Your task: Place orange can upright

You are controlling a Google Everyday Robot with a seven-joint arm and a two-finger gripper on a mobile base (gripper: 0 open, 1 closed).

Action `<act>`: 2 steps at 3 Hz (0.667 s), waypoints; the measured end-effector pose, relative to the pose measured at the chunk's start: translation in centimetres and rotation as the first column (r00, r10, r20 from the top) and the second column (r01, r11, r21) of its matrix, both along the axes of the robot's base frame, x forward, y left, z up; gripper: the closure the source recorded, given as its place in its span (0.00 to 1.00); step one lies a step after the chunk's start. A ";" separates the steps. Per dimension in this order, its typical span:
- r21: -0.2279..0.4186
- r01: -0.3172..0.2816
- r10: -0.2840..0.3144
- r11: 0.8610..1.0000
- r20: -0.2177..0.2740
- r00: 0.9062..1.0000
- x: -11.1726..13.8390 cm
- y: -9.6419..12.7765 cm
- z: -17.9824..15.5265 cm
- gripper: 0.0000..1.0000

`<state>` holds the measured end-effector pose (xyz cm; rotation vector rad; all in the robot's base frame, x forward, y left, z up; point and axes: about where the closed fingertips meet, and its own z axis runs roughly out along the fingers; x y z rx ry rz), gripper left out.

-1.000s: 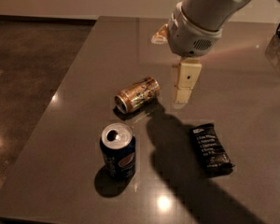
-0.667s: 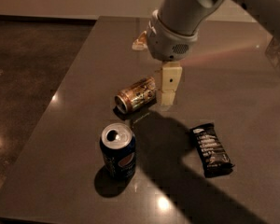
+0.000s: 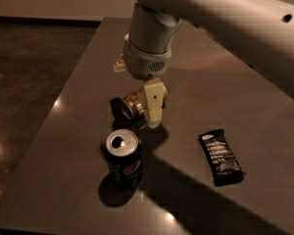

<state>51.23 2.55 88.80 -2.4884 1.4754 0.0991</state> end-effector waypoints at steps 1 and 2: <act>-0.049 -0.027 0.026 0.998 -0.017 1.000 0.1 0.8 -1.5 0.00; -0.090 -0.019 0.016 0.996 -0.033 0.999 0.9 0.6 -2.8 0.00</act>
Offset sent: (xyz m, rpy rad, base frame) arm 0.0181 0.0006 -0.0446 -0.1450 0.0620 0.0040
